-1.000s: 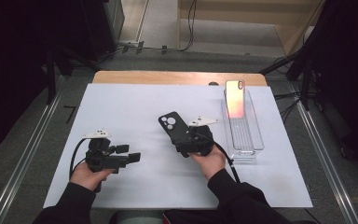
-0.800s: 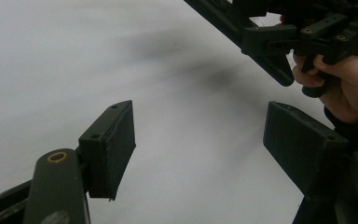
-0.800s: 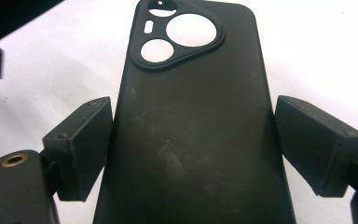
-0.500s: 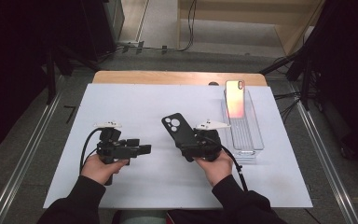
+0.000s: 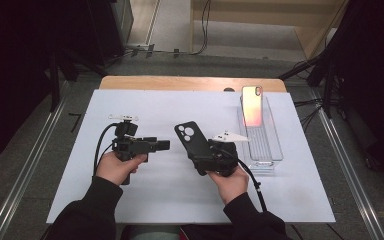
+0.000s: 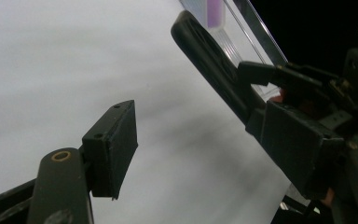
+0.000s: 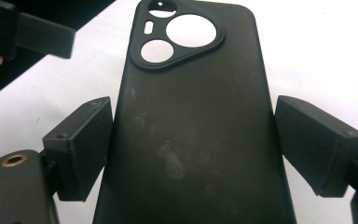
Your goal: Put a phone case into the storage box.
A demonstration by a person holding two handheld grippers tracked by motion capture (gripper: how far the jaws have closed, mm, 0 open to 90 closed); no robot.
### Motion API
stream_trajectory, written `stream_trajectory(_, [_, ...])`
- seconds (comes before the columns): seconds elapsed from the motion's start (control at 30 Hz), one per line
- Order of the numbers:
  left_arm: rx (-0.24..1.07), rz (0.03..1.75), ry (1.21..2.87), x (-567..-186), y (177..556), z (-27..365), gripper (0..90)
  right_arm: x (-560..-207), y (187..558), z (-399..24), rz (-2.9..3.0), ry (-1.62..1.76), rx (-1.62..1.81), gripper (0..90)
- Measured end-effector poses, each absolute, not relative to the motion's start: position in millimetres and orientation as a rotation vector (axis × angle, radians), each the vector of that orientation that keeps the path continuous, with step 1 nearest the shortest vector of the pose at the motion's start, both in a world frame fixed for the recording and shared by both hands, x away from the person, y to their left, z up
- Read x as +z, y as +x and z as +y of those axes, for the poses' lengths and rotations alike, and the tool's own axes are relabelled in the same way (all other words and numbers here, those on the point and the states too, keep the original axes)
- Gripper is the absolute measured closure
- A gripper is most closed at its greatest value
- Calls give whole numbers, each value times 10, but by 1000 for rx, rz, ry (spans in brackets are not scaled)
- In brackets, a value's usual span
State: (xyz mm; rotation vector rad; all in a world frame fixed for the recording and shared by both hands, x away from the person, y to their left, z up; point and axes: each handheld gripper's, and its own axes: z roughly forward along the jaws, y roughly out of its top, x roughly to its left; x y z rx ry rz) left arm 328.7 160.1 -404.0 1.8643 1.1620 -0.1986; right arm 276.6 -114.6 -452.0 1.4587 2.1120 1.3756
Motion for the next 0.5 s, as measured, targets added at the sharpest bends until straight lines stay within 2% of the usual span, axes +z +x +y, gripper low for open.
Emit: stream_trajectory(0.5, [-143,1254,1867,-4034,3521,1472,282,-4607,2713,-1013,2045,1513,1454,126])
